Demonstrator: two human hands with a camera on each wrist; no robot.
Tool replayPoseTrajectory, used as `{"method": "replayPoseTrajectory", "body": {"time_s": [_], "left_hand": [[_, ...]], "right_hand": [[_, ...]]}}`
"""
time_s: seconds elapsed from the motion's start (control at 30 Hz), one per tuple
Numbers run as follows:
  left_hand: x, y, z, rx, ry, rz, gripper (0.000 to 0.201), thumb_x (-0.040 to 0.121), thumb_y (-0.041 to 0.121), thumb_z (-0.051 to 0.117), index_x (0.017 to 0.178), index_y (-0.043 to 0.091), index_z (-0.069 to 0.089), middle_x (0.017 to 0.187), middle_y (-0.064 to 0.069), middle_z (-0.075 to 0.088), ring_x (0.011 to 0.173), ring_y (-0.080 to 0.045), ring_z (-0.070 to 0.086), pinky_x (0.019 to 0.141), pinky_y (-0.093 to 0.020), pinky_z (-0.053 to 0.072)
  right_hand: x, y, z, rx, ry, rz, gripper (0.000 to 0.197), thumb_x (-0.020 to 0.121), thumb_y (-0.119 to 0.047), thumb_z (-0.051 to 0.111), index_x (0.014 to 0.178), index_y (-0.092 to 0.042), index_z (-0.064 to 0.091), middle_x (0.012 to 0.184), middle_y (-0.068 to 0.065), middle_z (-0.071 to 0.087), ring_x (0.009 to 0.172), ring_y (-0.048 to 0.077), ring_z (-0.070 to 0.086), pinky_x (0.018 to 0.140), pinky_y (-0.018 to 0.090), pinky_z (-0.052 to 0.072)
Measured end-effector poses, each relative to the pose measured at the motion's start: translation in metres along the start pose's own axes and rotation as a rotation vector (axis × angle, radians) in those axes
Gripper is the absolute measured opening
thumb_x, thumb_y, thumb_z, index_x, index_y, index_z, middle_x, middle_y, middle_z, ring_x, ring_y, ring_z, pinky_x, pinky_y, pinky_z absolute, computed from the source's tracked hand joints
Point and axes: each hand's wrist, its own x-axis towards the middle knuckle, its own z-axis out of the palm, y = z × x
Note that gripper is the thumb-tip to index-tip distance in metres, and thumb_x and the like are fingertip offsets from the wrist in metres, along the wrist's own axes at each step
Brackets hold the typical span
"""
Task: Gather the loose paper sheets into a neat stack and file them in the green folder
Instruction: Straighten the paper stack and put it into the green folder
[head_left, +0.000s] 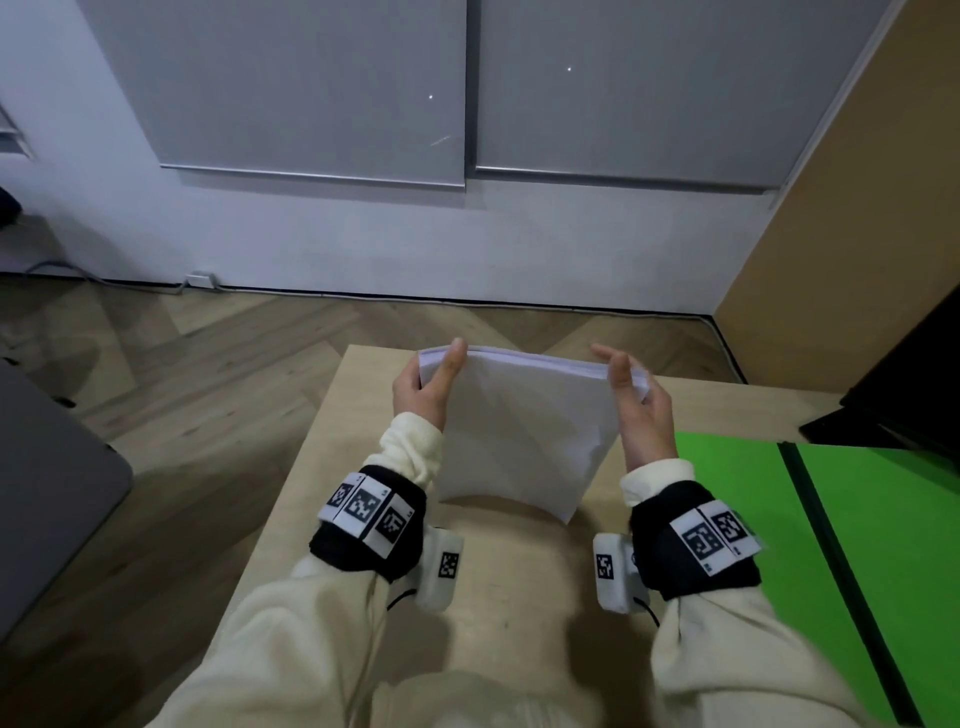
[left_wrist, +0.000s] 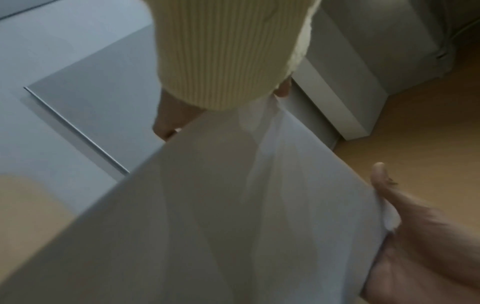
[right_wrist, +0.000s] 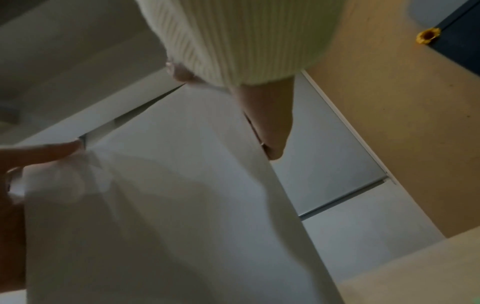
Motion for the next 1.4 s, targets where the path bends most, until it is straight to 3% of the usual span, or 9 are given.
{"method": "replayPoseTrajectory", "body": {"time_s": [0.17,0.3,0.37,0.47,0.63,0.87,1.0,1.2,1.4], "left_hand": [[-0.005,0.003,0.017,-0.049,0.156,-0.063,0.047,0.08,0.034,0.07,0.049,0.023,0.037,0.044,0.015,0.035,0.049,-0.006,0.033,0.054,-0.014,0.032],[0.006,0.004,0.012,0.0,0.111,-0.113,0.027,0.078,0.042,0.069,0.072,0.018,0.057,0.081,-0.002,0.06,0.08,-0.018,0.056,0.078,-0.026,0.047],[0.009,0.004,0.008,0.034,0.053,-0.121,0.034,0.074,0.048,0.07,0.09,0.019,0.062,0.101,-0.005,0.065,0.096,-0.021,0.06,0.09,-0.032,0.05],[0.006,0.004,0.004,0.103,-0.042,-0.112,0.031,0.078,0.033,0.073,0.1,0.013,0.063,0.085,0.001,0.065,0.082,-0.017,0.062,0.065,-0.019,0.054],[-0.002,0.008,0.0,0.017,-0.099,-0.04,0.002,0.082,0.011,0.07,0.082,0.012,0.068,0.06,0.011,0.072,0.051,0.004,0.065,0.051,-0.013,0.052],[-0.014,-0.013,-0.011,0.086,-0.181,-0.022,0.035,0.072,-0.005,0.075,0.105,0.003,0.066,0.055,0.022,0.07,0.06,0.006,0.066,0.053,-0.004,0.049],[-0.01,-0.017,-0.008,0.107,-0.217,-0.013,0.087,0.073,0.001,0.076,0.147,0.015,0.031,0.106,0.008,0.065,0.097,-0.005,0.062,0.074,0.001,0.049],[-0.009,-0.013,-0.013,0.107,-0.247,0.015,0.023,0.081,0.002,0.068,0.084,0.024,0.066,0.063,0.02,0.073,0.06,0.01,0.066,0.063,-0.013,0.054],[-0.013,-0.035,-0.011,0.234,-0.277,0.0,0.044,0.074,-0.007,0.073,0.109,0.016,0.058,0.1,0.001,0.064,0.077,0.006,0.063,0.068,-0.014,0.051]], "right_hand": [[0.003,-0.001,0.01,0.094,0.091,0.027,0.026,0.081,-0.035,0.054,0.081,-0.022,0.076,0.075,-0.008,0.072,0.067,0.002,0.058,0.064,0.018,0.046],[0.01,0.009,0.0,0.098,-0.039,0.001,0.043,0.065,-0.065,0.065,0.088,-0.028,0.066,0.112,-0.004,0.069,0.093,-0.001,0.062,0.084,0.018,0.047],[0.011,0.015,-0.004,0.037,-0.14,0.041,0.054,0.058,-0.063,0.071,0.095,-0.025,0.065,0.095,-0.012,0.073,0.082,-0.009,0.065,0.076,0.013,0.051],[0.008,0.013,0.0,-0.066,-0.143,0.069,0.008,0.074,-0.021,0.076,0.078,-0.021,0.068,0.063,-0.014,0.072,0.061,-0.007,0.065,0.064,0.022,0.051],[0.014,-0.003,0.004,0.049,0.026,-0.04,0.02,0.079,-0.003,0.07,0.074,-0.022,0.065,0.059,-0.018,0.071,0.055,-0.007,0.063,0.057,0.014,0.053],[-0.008,0.016,-0.001,0.012,-0.068,-0.04,0.026,0.08,0.002,0.067,0.087,-0.023,0.064,0.069,-0.021,0.072,0.067,-0.011,0.063,0.069,0.014,0.051],[-0.005,0.02,0.0,-0.031,-0.04,0.054,0.025,0.079,-0.002,0.07,0.074,-0.026,0.064,0.056,-0.027,0.068,0.055,-0.016,0.06,0.06,0.009,0.049],[-0.006,0.012,-0.01,-0.025,-0.073,-0.017,0.024,0.075,-0.007,0.075,0.059,-0.025,0.073,0.058,-0.022,0.069,0.058,-0.011,0.06,0.058,0.011,0.051],[-0.012,0.027,-0.009,-0.059,-0.019,0.071,0.026,0.073,-0.001,0.075,0.066,-0.023,0.064,0.053,-0.026,0.067,0.052,-0.016,0.06,0.056,0.006,0.049]]}}
